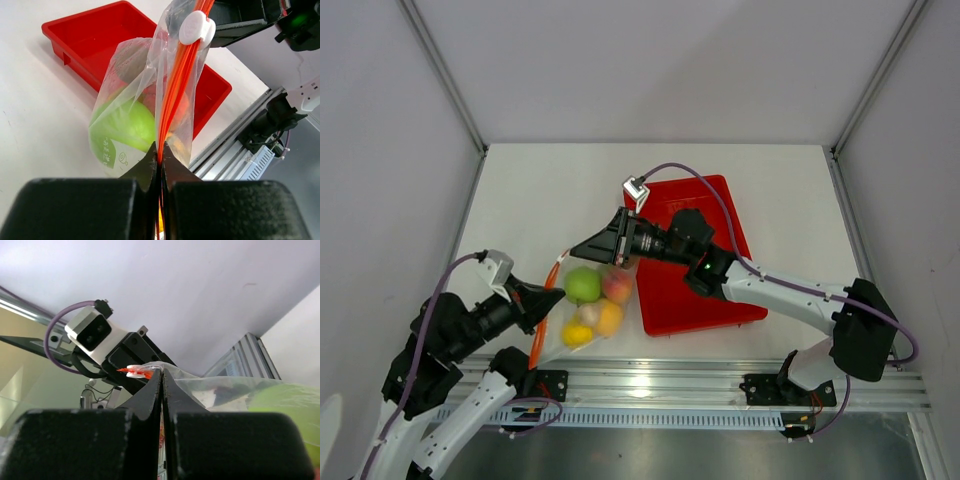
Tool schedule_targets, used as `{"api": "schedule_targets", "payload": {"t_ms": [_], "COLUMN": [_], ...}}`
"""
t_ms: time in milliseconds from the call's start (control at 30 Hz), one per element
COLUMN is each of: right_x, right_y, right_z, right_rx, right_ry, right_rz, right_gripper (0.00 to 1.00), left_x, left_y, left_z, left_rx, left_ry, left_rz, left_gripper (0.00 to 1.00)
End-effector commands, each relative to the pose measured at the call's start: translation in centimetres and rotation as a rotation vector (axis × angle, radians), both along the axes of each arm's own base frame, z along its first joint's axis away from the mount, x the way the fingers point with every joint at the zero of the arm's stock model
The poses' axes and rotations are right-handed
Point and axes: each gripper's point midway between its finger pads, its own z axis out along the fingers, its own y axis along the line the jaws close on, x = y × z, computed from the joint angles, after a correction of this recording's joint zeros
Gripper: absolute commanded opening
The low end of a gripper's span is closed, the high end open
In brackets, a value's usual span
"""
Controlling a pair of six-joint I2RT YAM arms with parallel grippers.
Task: Place the food in the zip-top bag and seal the zipper
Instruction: Zip the zipper food storage bag at the center of the board.
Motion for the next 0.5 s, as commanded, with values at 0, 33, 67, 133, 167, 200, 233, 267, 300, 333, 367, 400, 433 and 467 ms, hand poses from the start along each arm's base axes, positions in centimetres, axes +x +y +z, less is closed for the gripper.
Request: {"api": "schedule_targets", "payload": {"t_ms": [0, 33, 67, 133, 167, 200, 233, 267, 300, 333, 367, 400, 433, 467], "right_x": [-0.3, -0.3, -0.1, 0.0, 0.2, 0.6, 0.9, 1.2, 1.3, 1.9, 1.7, 2.0, 2.1, 2.0], "right_y": [-1.2, -1.3, -1.6, -1.9, -2.1, -2.3, -2.7, -3.0, -3.5, -4.0, -4.4, -5.1, -5.5, -6.0], "right_z": [1.9, 1.6, 1.3, 1.3, 0.0, -0.4, -1.0, -1.4, -1.2, -1.4, -2.2, -2.2, -2.0, -2.5], "right_rx": [0.014, 0.001, -0.025, -0.067, -0.147, -0.19, -0.261, -0.296, -0.315, -0.341, -0.383, -0.401, -0.406, -0.416], "right_ry": [-0.047, -0.075, -0.084, -0.143, -0.205, -0.238, -0.254, -0.339, -0.376, -0.4, -0.415, -0.474, -0.499, -0.522], "right_rz": [-0.028, -0.03, -0.037, -0.054, -0.062, -0.087, -0.096, -0.112, -0.125, -0.156, -0.143, -0.15, -0.154, -0.147], "right_gripper": [0.0, 0.0, 0.01, 0.21, 0.29, 0.37, 0.48, 0.56, 0.66, 0.97, 0.99, 1.0, 0.99, 0.99], "left_x": [-0.1, -0.3, -0.3, -0.7, -1.0, -1.2, -1.3, -1.6, -1.7, -1.9, -2.0, -2.3, -2.4, -2.5], "left_y": [0.1, 0.0, 0.0, -0.1, -0.3, -0.4, -0.6, -0.8, -0.9, -1.0, -1.1, -1.3, -1.3, -1.4], "left_z": [1.3, 1.5, 1.7, 2.2, 2.3, 2.4, 2.5, 2.7, 2.8, 2.8, 2.9, 3.0, 3.1, 3.0], "left_rx": [0.007, 0.006, 0.009, 0.009, 0.01, 0.009, 0.01, 0.01, 0.012, 0.013, 0.015, 0.015, 0.017, 0.02], "left_ry": [-0.038, -0.048, -0.06, -0.072, -0.076, -0.08, -0.08, -0.084, -0.083, -0.081, -0.085, -0.083, -0.082, -0.078], "left_rz": [-0.009, -0.02, -0.024, -0.044, -0.069, -0.081, -0.092, -0.114, -0.125, -0.137, -0.147, -0.166, -0.175, -0.183], "left_gripper": [0.01, 0.01, 0.01, 0.01, 0.0, 0.0, 0.01, 0.01, 0.0, 0.01, 0.01, 0.01, 0.0, 0.0]}}
